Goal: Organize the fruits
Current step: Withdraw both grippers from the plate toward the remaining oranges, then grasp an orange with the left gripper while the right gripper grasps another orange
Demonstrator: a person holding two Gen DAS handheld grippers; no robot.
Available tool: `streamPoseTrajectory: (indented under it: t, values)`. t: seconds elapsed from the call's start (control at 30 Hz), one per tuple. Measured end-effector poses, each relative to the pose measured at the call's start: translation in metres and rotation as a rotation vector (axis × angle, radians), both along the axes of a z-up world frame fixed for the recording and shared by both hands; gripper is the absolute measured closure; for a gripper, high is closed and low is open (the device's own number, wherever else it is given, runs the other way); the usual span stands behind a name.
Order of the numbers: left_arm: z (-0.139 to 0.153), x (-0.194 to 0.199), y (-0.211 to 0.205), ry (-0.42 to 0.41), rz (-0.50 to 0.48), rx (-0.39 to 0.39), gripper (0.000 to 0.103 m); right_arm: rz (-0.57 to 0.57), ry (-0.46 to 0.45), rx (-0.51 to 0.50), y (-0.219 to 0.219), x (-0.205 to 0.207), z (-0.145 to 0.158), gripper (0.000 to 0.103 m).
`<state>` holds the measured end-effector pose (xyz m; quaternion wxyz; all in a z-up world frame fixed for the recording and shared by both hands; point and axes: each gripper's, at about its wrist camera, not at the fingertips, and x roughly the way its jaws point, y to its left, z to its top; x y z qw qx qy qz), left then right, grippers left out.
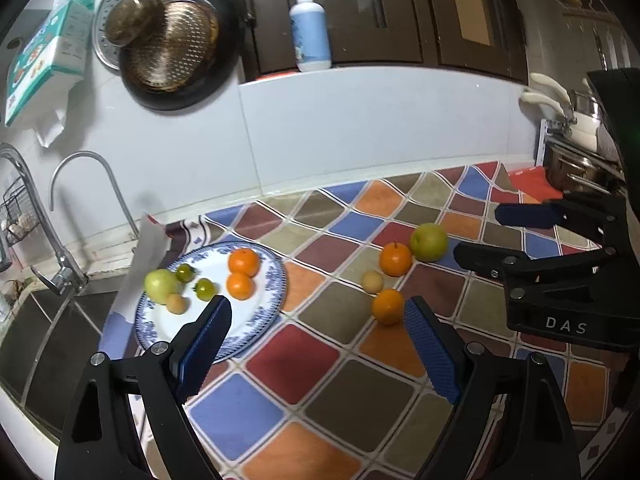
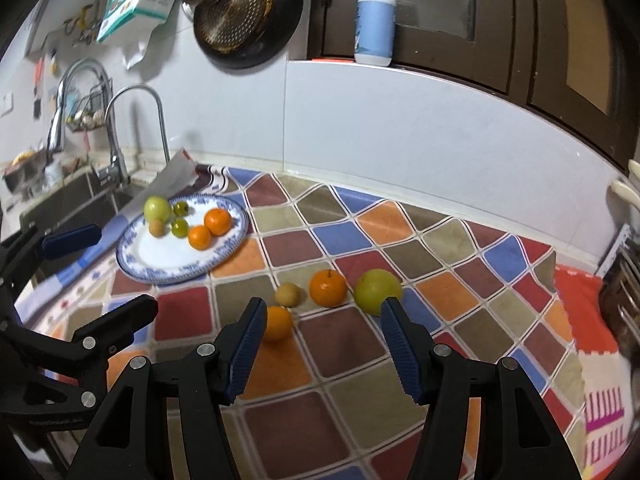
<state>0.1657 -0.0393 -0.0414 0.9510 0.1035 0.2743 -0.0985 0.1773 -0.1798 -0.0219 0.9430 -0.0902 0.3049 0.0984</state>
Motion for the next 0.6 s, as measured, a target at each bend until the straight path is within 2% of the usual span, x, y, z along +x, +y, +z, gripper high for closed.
streamPoseTrajectory:
  t: [0.33, 0.6]
  values:
    - [-0.022, 0.016, -0.034, 0.044, 0.007, 0.048, 0.023, 0.153, -0.01, -0.162, -0.006, 0.023, -0.014, 0.043]
    - [-0.042, 0.04, -0.045, 0.121, -0.015, 0.058, 0.036, 0.303, 0.003, -0.278, 0.005, 0.049, -0.034, 0.043]
